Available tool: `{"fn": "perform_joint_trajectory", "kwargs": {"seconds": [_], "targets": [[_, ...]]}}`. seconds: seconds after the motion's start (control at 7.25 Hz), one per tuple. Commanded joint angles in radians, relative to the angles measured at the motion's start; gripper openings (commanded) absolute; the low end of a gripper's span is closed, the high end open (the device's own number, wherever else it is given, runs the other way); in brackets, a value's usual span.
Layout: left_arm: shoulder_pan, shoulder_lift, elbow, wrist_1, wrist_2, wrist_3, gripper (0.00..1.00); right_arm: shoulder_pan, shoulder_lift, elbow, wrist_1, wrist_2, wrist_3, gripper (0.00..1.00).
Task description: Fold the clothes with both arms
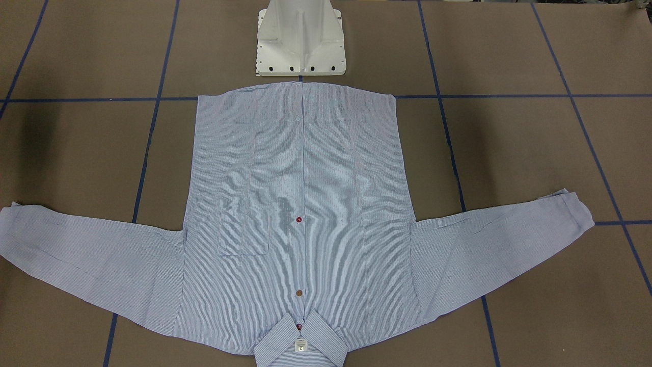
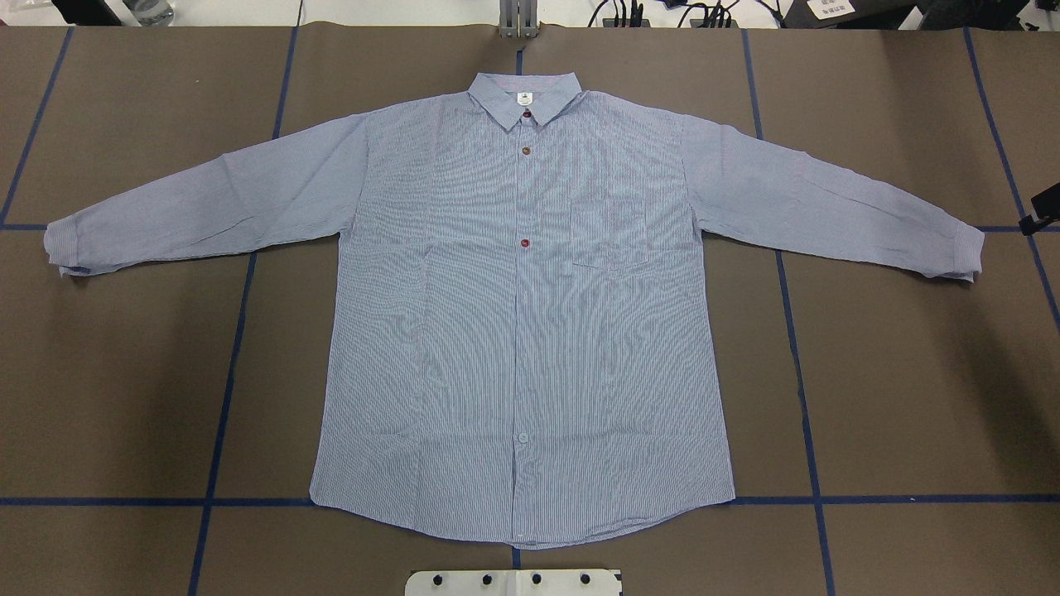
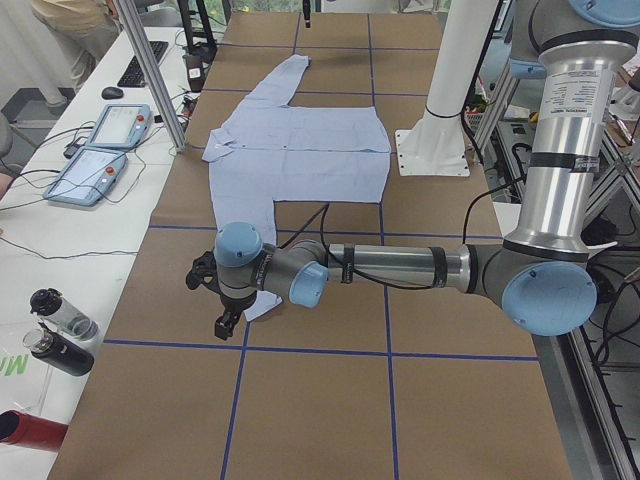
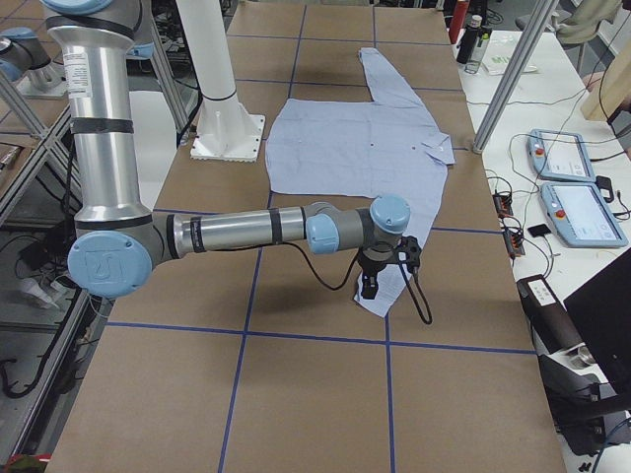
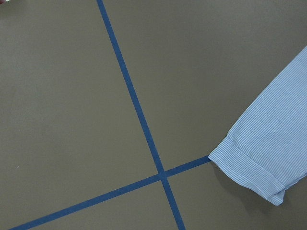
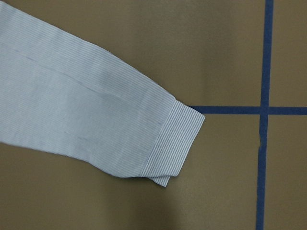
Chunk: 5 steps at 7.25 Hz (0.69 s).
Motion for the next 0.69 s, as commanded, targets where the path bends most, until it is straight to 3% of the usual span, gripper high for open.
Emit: {"fn": "perform_joint_trajectory", "kwargs": {"seconds": [0.0, 0.28, 0.55], "targets": [[0.0, 0.003, -0.008, 0.0, -0.015, 0.0, 1.0, -0.062, -0.002, -0.189, 0.393, -0.004, 0.389, 1.0], [0.002, 0.029, -0.035, -0.001, -0.012, 0.01, 1.0, -0.112, -0.002, -0.292, 0.616, -0.033, 0.668, 1.0], [0.002, 0.044, -0.068, -0.001, -0.014, 0.009, 1.0, -0.123, -0.002, -0.293, 0.637, -0.041, 0.778, 1.0]]}}
